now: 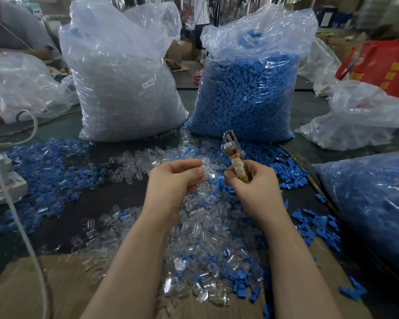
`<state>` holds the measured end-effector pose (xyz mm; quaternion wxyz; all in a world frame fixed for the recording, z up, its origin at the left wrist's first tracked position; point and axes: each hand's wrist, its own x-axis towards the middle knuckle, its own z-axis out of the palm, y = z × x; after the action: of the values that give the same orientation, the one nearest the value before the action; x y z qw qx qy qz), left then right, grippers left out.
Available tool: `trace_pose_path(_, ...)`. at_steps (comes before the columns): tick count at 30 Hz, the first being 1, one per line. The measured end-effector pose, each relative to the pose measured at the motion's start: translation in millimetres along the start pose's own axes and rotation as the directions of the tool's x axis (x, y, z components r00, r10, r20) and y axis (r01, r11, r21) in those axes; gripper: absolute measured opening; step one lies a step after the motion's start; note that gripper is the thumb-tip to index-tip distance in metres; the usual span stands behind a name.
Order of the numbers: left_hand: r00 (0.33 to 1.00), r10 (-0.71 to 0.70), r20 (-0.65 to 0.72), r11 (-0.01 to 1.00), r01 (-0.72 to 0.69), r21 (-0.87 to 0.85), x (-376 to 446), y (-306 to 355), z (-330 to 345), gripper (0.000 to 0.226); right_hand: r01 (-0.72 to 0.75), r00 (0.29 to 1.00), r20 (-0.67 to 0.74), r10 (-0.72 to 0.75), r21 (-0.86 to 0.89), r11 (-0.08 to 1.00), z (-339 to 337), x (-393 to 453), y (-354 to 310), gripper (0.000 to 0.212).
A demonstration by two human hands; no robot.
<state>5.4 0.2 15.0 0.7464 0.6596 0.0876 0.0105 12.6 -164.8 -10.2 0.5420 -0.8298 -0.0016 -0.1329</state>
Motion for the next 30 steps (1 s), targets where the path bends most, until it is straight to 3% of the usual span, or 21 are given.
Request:
trace_pose_path(8, 0.999, 0.034, -0.037, 0.999, -0.033, 0.025, -5, 0, 12, 0.009, 0.124, 0.992, -0.031, -0.123, 0.013, 0.992, 2, -2, -3, 0.019)
trace_pose_path(13, 0.997, 0.066, -0.036, 0.997, -0.064, 0.044, -9, 3, 16, 0.006, 0.162, 0.983, -0.075, -0.168, -0.077, 0.984, 5, -2, -4, 0.026)
trace_pose_path(18, 0.984, 0.158, -0.086, 0.974, -0.141, 0.179, -9, 4, 19, 0.01, 0.165, 0.98, -0.091, -0.179, -0.146, 0.975, 7, -4, -6, 0.027)
trace_pose_path(30, 0.947, 0.313, -0.073, 0.899, -0.27, 0.346, -9, -1, 22, 0.014, 0.111, 0.994, -0.014, -0.111, 0.025, 0.993, 8, -6, -14, 0.026)
